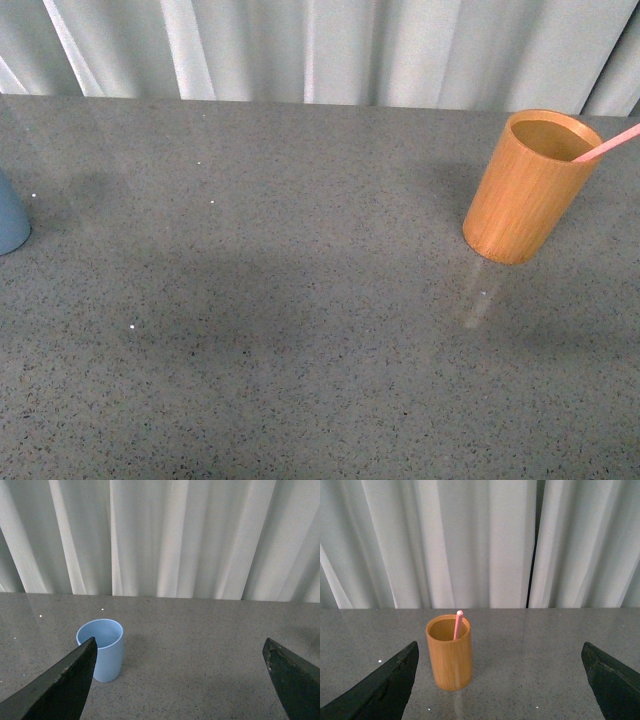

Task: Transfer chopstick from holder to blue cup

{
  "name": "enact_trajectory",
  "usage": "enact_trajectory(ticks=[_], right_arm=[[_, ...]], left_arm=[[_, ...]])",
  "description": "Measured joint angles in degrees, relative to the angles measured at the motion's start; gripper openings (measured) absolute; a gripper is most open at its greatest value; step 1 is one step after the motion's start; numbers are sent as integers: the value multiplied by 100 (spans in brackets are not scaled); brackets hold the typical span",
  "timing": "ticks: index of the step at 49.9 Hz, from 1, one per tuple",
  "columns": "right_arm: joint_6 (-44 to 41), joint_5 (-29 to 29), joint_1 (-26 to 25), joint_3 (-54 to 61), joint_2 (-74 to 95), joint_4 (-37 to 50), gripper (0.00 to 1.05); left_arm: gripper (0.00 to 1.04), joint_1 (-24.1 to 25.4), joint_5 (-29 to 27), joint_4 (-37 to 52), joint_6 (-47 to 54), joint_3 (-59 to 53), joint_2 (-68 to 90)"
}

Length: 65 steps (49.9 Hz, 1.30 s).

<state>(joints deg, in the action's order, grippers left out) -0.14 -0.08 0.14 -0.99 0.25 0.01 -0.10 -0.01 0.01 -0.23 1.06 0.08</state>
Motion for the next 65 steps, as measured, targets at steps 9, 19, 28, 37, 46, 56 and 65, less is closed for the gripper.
enact_trajectory(ticks=[9,19,28,37,46,56,65], right_arm=[[0,0,0,0,0,0,95],[0,0,0,0,0,0,95],[0,0,0,0,0,0,95],[0,0,0,0,0,0,95],[0,0,0,0,0,0,95],[0,2,0,0,0,2,95],[0,0,0,0,0,2,95]], left_arm=[[98,0,0,0,0,0,0],[98,0,0,0,0,0,0],[98,0,0,0,0,0,0],[98,0,0,0,0,0,0],[98,0,0,0,0,0,0],[98,-273,-1556,-1178,-1027,365,964],[98,431,-885,-568,-1517,551,2033]])
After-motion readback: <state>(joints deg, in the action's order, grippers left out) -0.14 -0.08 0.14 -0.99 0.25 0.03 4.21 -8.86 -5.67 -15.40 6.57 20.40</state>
